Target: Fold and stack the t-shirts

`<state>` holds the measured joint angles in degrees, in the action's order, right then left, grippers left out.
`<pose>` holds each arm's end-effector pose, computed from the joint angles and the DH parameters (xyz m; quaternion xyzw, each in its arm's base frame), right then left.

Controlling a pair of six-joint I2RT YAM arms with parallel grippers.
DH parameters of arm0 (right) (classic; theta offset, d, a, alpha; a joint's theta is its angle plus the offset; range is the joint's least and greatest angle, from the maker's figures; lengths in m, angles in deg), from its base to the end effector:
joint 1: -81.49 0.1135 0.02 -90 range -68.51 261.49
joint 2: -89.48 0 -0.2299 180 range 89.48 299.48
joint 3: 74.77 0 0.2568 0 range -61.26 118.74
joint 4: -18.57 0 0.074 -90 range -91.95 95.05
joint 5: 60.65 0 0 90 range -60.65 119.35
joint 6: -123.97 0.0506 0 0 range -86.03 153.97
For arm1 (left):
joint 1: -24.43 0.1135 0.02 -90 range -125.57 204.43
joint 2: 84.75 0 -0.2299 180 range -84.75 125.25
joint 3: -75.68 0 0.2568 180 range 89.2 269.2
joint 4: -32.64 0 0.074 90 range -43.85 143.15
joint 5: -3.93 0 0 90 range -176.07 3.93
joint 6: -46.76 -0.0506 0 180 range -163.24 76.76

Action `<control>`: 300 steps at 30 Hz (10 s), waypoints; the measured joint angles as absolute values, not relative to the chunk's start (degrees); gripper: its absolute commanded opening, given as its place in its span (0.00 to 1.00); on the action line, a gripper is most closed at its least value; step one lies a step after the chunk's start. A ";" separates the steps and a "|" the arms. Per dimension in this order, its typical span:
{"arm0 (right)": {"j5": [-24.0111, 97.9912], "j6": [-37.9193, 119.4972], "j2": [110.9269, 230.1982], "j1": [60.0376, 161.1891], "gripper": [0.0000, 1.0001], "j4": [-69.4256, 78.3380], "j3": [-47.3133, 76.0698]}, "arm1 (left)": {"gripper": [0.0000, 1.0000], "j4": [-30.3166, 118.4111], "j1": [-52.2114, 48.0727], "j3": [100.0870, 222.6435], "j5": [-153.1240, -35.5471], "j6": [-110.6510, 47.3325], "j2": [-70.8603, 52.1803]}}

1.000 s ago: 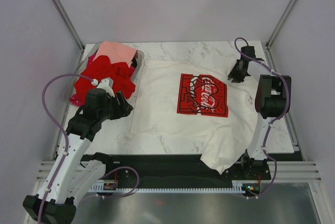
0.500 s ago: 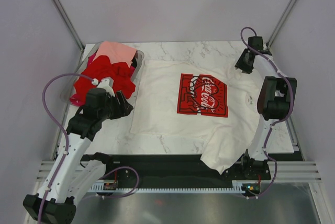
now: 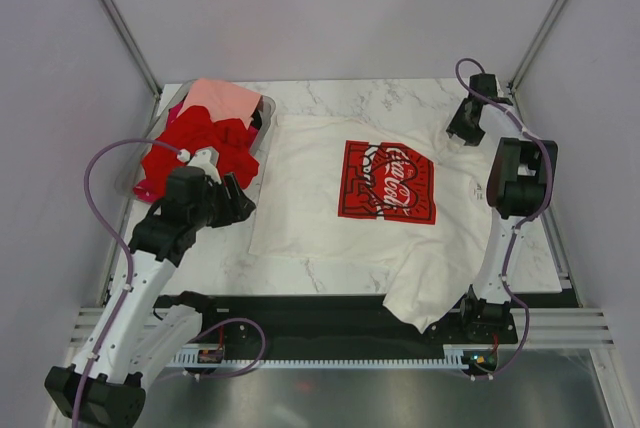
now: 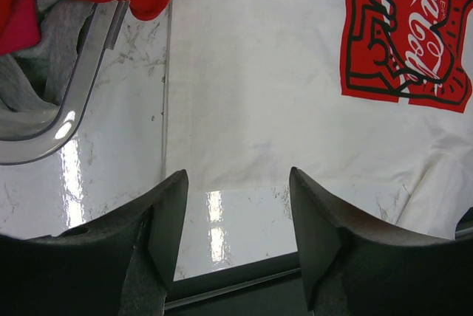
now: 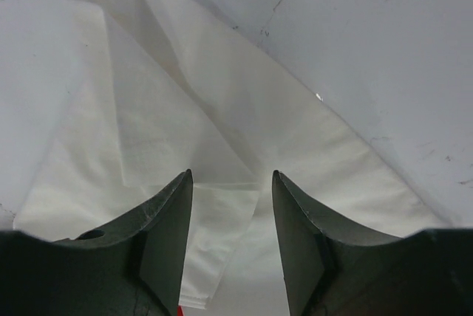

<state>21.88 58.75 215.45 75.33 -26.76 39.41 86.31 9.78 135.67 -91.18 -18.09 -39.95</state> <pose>0.4704 -0.0574 0.1428 0.2731 0.9175 -0.0160 0.2888 0.1944 -0.0555 0.2654 -0.0630 0.8977 -0.1855 0.3946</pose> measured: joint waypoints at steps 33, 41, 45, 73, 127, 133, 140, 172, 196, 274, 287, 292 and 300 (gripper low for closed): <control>23.52 59.19 215.80 74.87 0.11 -24.51 36.06 | 0.63 86.31 9.78 135.67 -91.20 -18.11 -39.34; 24.60 59.21 215.80 74.87 0.10 -25.34 36.94 | 0.63 86.29 9.67 135.67 -91.24 -18.11 -39.25; 25.23 59.23 215.80 74.87 0.11 -26.26 38.36 | 0.63 86.29 9.67 135.67 -91.27 -18.11 -39.25; 52.18 102.68 229.31 74.33 0.98 12.19 43.08 | 0.62 86.31 8.57 135.67 -91.07 -18.11 -37.57; 27.35 56.24 206.78 81.17 0.98 -43.85 48.74 | 0.59 83.69 1.51 172.39 -86.06 -10.88 8.90; 26.56 58.36 172.18 79.42 0.98 -40.79 17.44 | 0.60 85.15 -2.81 152.72 -83.40 -7.27 -10.47; 31.94 62.97 154.76 77.43 0.98 -41.84 -13.92 | 0.60 87.06 -4.06 138.49 -81.69 -2.88 -12.52; 24.57 77.81 150.65 80.54 0.92 -38.74 -29.90 | 0.02 78.01 -4.78 142.98 -79.20 3.13 8.35; 21.73 80.72 143.89 83.53 0.00 -39.77 -30.84 | 0.02 76.61 -3.38 143.13 -80.64 3.20 1.84; 21.08 73.20 137.42 75.20 0.00 -49.49 -17.77 | 0.02 77.24 -2.27 139.11 -79.94 -0.26 5.03; 26.15 74.66 137.49 75.18 0.00 -52.68 -11.52 | 0.02 81.29 -1.13 137.36 -83.33 -0.50 -9.26; 29.53 73.33 145.95 75.20 0.00 -47.42 -3.98 | 0.02 84.00 2.19 144.20 -84.73 -1.79 -7.56; 32.44 69.87 167.50 75.20 0.00 -42.08 11.10 | 0.02 85.46 8.16 155.26 -88.10 -4.21 0.92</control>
<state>32.44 69.87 167.50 75.20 -42.08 11.10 85.46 8.16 155.26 -88.10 -4.21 0.92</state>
